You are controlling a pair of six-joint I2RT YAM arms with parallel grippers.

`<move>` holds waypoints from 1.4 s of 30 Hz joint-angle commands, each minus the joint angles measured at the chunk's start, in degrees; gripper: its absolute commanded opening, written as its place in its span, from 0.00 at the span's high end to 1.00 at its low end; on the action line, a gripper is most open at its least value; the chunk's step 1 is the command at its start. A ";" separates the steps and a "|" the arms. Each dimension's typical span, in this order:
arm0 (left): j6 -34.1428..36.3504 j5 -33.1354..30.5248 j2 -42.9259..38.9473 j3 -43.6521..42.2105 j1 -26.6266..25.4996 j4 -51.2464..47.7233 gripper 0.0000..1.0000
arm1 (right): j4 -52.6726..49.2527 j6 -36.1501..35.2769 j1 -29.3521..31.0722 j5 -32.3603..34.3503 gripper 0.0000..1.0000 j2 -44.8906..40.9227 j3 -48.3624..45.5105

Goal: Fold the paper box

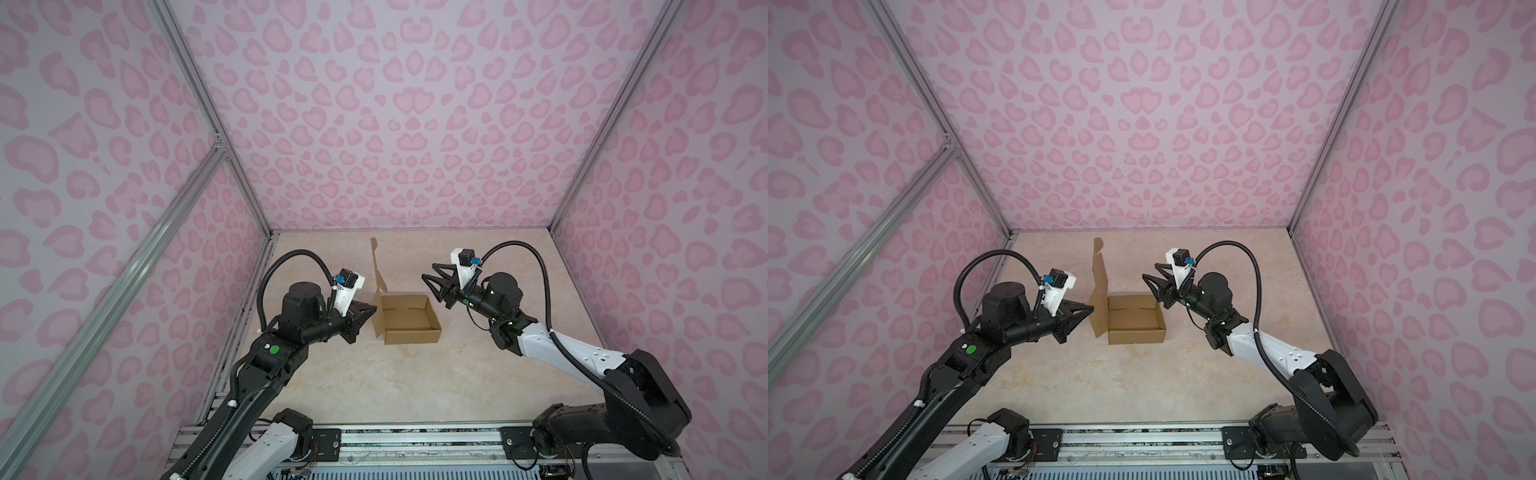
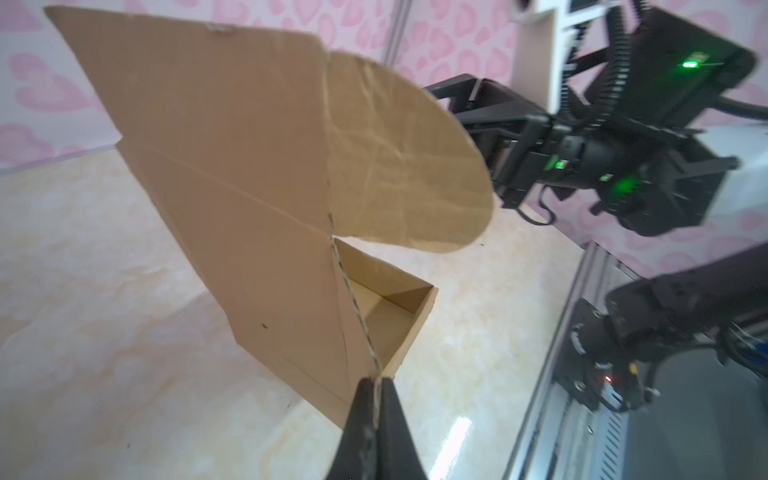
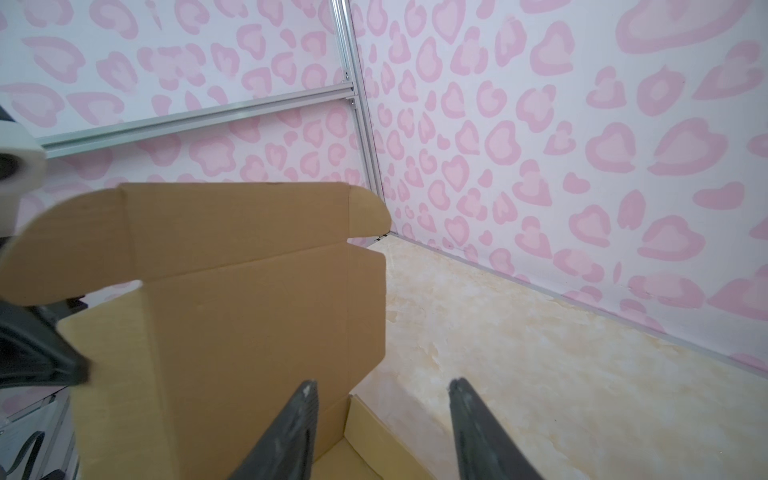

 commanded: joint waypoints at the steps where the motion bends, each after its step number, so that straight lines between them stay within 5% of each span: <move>1: 7.54 8.96 -3.30 0.62 -1.47 -3.83 0.96 | -0.88 -0.59 0.92 3.58 0.47 -2.79 -2.06; 13: 16.66 -2.60 -8.32 2.75 -6.72 -15.11 0.96 | -5.81 -1.04 6.03 6.28 0.46 -19.93 -13.96; 17: 18.40 -5.96 -8.67 3.74 -8.73 -17.83 0.96 | -10.43 -1.75 8.56 14.80 0.45 -25.70 -16.52; 31: 20.62 -13.08 -13.90 2.86 -11.38 -20.88 0.96 | -9.40 -1.62 9.18 9.92 0.45 -26.00 -17.86; 42: 21.07 -12.64 -14.55 2.63 -11.94 -20.72 0.96 | -8.42 -2.41 9.86 4.50 0.47 -22.22 -16.48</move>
